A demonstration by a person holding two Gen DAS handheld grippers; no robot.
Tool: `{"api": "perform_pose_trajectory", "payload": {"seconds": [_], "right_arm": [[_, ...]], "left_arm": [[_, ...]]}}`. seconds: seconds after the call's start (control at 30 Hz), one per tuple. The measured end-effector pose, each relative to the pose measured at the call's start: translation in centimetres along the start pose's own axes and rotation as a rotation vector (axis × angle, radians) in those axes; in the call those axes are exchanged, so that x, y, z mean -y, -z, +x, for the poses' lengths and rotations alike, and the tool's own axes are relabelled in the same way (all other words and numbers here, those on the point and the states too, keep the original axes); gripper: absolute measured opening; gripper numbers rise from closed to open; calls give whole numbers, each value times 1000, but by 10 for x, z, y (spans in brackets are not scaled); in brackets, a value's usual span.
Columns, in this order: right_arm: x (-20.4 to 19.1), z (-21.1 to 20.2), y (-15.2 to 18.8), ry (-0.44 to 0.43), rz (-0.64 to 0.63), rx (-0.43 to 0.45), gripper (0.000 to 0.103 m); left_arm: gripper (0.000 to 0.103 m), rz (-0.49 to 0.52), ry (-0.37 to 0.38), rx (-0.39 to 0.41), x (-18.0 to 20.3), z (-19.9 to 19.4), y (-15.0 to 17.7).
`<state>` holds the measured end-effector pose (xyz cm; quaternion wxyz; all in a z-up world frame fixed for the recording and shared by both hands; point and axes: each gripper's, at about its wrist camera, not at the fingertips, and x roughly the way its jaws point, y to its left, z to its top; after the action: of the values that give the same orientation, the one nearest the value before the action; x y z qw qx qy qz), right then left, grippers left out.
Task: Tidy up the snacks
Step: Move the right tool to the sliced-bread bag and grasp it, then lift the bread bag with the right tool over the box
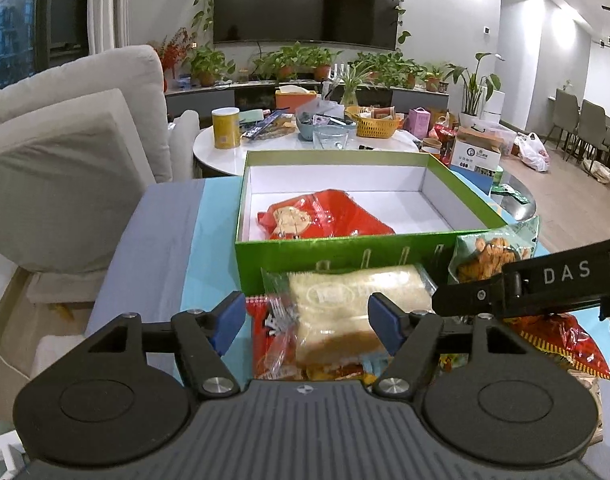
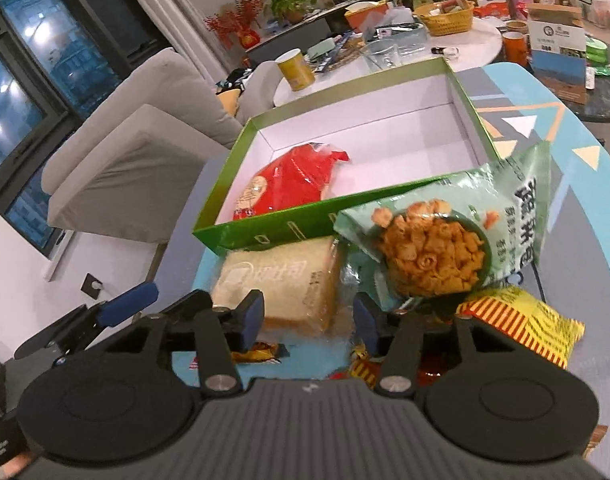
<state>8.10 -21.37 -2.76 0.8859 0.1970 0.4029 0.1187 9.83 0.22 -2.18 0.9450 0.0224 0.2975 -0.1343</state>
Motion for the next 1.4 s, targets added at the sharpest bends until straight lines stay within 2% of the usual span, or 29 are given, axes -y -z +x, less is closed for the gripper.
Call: {"api": "perform_pose_trajectory", "payload": {"seconds": [0.3, 0.57, 0.87, 1.0, 1.1, 1.4], "right_arm": [[3, 4, 3, 18, 36, 10, 51], [2, 23, -3, 33, 63, -15, 52], [-2, 30, -4, 36, 21, -28, 52], [-2, 36, -4, 37, 17, -38, 48], [-3, 32, -2, 27, 3, -32, 43], [-15, 11, -2, 21, -24, 13, 43]], "left_arm": [[66, -10, 5, -15, 1, 6, 4], [66, -26, 31, -48, 1, 23, 4], [69, -34, 40, -58, 2, 31, 7], [55, -37, 86, -59, 2, 30, 7], [54, -18, 79, -48, 6, 26, 9], [51, 2, 66, 18, 15, -1, 3]]}}
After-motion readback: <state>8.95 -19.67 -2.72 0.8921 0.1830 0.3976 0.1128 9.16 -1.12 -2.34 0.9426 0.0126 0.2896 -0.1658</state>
